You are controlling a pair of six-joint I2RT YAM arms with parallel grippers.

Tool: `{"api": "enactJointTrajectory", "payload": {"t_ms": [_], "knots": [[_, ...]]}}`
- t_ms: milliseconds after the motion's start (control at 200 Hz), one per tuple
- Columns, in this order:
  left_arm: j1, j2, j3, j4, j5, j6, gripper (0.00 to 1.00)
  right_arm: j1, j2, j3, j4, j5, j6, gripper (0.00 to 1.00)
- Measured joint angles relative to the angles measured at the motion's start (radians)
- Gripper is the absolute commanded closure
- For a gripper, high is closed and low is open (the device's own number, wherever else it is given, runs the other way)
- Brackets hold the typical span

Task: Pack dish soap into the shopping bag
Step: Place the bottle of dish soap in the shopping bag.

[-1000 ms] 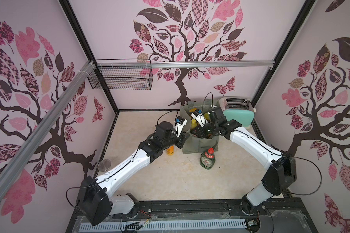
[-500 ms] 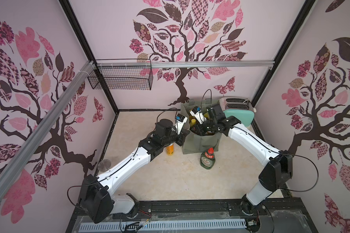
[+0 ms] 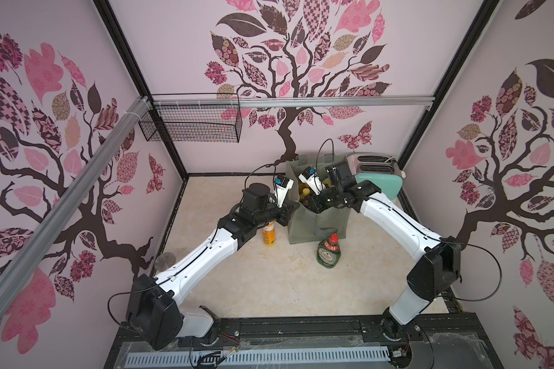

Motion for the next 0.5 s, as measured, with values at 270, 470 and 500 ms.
{"api": "enactJointTrajectory", "payload": {"t_ms": [270, 470, 500], "knots": [[0.009, 0.014, 0.016, -0.026, 0.032, -0.001, 1.00, -0.002, 0.000, -0.061, 0.063, 0.001, -0.015, 1.00], [0.018, 0.017, 0.017, -0.028, 0.048, -0.012, 1.00, -0.002, -0.005, -0.126, 0.174, 0.001, 0.006, 1.00], [0.018, 0.018, 0.017, -0.028, 0.051, -0.014, 1.00, -0.002, -0.009, -0.142, 0.196, 0.002, 0.012, 1.00]]}}
